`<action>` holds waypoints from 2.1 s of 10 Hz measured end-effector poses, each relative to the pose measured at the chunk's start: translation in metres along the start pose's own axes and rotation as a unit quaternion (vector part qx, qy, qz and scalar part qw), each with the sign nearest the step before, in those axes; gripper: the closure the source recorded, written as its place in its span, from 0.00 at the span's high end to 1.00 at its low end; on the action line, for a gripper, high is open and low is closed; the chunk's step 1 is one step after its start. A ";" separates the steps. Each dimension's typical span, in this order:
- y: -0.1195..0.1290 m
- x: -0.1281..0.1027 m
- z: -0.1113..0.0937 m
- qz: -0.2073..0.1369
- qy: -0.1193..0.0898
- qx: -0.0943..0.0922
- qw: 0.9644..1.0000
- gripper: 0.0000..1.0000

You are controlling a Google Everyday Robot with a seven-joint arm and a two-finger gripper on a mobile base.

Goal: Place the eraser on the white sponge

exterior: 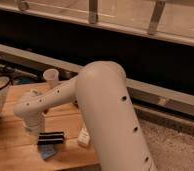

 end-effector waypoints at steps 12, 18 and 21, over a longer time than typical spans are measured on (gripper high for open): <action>0.000 0.001 0.006 -0.003 0.001 0.002 1.000 0.17; 0.000 0.002 0.007 -0.005 0.001 0.003 1.000 0.17; 0.000 0.002 0.008 -0.006 0.000 0.005 1.000 0.17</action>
